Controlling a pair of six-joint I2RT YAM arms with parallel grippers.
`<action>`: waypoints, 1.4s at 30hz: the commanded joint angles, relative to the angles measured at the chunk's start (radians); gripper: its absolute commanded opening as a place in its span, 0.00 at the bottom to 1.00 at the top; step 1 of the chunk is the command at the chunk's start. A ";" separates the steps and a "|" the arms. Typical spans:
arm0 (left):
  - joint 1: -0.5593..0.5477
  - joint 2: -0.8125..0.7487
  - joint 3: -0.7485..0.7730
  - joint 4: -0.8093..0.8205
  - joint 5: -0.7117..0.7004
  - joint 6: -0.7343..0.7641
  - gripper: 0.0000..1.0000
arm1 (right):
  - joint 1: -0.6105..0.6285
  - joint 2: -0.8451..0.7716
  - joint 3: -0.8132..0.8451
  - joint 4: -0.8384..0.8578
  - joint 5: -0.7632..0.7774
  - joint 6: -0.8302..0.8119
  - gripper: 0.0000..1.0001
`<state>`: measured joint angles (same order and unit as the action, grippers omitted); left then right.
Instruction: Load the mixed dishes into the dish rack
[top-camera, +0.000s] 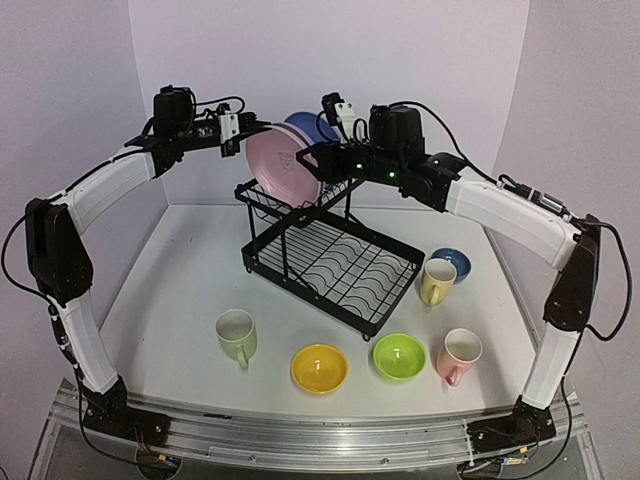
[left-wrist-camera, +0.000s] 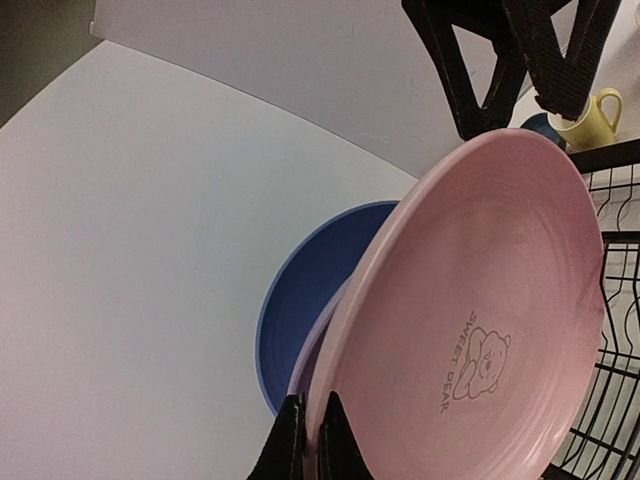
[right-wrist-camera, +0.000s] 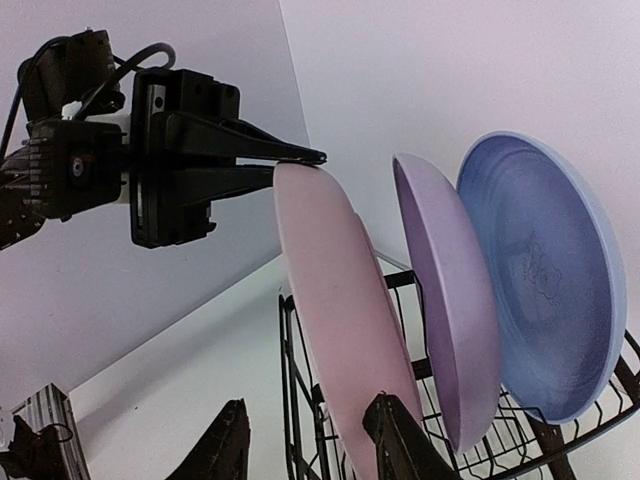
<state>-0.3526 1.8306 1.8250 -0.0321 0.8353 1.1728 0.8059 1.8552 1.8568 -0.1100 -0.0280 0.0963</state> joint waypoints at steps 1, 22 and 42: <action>-0.009 -0.037 -0.023 0.077 0.033 0.051 0.00 | 0.011 0.020 0.023 0.026 0.002 -0.023 0.39; -0.029 -0.024 -0.028 0.119 0.032 0.102 0.00 | 0.014 0.023 0.000 0.026 -0.017 -0.015 0.24; -0.030 0.030 0.017 -0.169 0.005 0.111 0.00 | 0.014 0.071 -0.037 0.027 0.028 -0.002 0.20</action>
<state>-0.3618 1.8237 1.8264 -0.0958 0.8177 1.2861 0.8055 1.8836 1.8440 -0.0713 0.0178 0.0823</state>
